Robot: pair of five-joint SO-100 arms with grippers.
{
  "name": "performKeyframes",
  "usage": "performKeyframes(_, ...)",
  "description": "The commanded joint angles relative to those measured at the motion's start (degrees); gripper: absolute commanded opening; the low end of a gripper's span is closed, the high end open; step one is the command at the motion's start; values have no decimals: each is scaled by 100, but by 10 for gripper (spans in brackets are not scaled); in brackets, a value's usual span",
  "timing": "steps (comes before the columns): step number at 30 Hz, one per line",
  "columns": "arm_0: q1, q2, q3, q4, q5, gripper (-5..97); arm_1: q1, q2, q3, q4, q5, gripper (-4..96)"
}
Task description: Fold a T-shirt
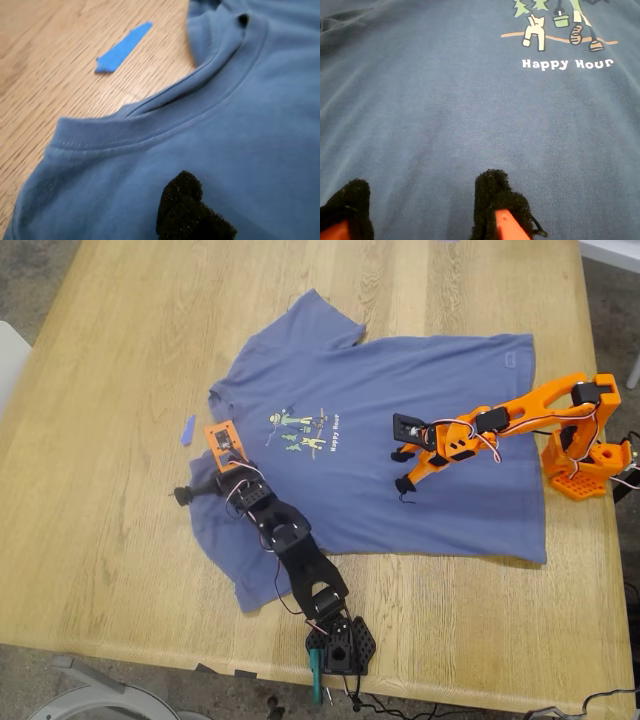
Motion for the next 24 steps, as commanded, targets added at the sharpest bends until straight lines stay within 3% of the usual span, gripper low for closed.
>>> performKeyframes(1, -97, 149, -483, 9, -62, 843, 9, 35, -246, -18, 44, 312)
performKeyframes(24, -422, -1292, -1204, 9, 53, 819, 26, -483, -615, -158, 167, 316)
